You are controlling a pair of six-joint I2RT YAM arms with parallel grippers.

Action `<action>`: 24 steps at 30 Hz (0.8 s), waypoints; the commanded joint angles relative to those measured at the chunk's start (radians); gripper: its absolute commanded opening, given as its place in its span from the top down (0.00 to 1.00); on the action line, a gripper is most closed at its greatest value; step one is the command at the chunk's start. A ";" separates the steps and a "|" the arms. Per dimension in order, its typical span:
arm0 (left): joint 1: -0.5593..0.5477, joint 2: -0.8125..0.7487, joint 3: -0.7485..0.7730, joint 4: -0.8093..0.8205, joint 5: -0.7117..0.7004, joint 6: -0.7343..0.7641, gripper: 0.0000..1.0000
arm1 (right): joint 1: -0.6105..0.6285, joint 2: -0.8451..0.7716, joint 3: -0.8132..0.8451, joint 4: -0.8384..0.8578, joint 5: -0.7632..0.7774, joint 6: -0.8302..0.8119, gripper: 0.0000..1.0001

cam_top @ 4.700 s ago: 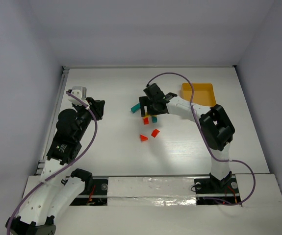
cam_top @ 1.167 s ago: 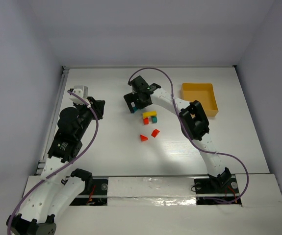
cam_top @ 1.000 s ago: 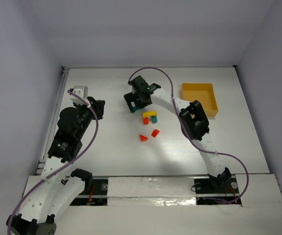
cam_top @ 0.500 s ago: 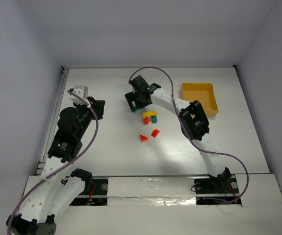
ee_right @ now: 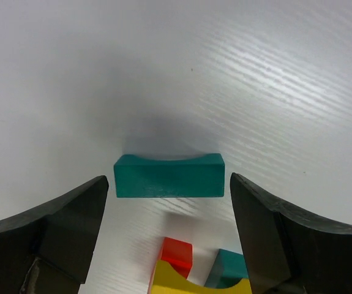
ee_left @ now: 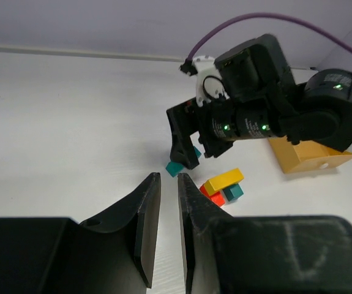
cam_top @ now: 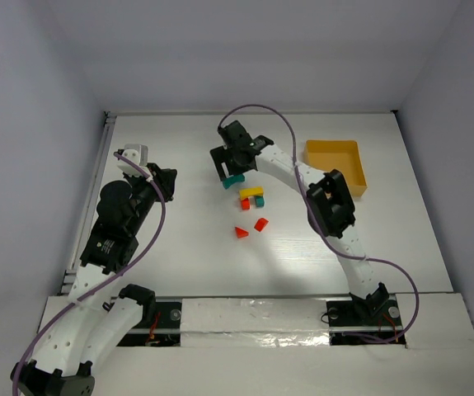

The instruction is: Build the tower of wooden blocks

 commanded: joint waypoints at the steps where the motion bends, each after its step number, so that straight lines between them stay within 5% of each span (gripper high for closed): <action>1: 0.006 -0.009 0.004 0.044 0.016 0.003 0.85 | 0.006 -0.128 0.078 0.033 0.051 0.018 0.14; 8: 0.006 -0.034 0.001 0.044 0.019 0.001 0.85 | 0.006 -0.245 -0.023 0.073 0.023 0.044 0.13; 24: 0.006 -0.017 0.004 0.044 0.018 0.003 0.85 | -0.003 -0.093 -0.044 0.034 -0.037 0.021 0.01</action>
